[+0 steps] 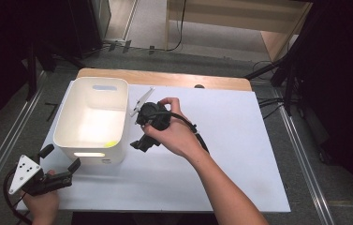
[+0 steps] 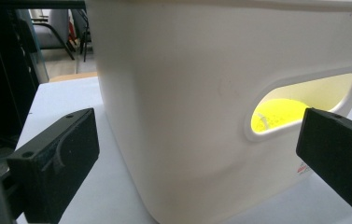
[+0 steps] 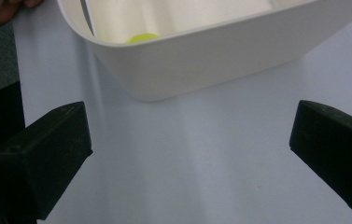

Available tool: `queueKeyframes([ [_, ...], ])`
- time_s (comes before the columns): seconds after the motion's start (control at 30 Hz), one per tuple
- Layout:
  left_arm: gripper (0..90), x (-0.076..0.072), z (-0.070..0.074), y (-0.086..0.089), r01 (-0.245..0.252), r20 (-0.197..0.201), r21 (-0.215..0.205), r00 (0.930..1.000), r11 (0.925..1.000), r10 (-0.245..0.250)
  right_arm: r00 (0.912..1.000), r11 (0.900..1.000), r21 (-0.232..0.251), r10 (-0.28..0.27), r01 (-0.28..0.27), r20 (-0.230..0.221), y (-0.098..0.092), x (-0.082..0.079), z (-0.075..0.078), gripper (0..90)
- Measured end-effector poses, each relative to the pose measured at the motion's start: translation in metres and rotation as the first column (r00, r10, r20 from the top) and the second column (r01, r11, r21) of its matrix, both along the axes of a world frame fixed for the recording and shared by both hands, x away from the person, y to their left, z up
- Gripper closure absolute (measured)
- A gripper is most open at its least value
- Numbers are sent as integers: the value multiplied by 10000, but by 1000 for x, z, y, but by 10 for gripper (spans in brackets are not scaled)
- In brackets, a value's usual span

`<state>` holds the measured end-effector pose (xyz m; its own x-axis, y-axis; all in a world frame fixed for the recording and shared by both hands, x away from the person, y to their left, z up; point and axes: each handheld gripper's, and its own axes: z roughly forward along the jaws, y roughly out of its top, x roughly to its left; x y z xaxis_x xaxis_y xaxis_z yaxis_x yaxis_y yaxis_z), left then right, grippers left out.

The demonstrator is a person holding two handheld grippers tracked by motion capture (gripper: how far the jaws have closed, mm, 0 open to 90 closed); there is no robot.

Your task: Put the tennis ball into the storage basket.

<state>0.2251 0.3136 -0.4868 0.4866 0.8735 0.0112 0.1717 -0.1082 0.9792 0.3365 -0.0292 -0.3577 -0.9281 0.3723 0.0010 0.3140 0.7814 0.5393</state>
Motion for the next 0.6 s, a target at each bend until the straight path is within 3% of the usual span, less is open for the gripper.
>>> queueKeyframes([
  [0.6, 0, 0, 0, 0, -12, -23, 33, 10000, 10000, 12, 9978, 9976, 231, -649, 645, 134, -38, -6, -18, 0],
])
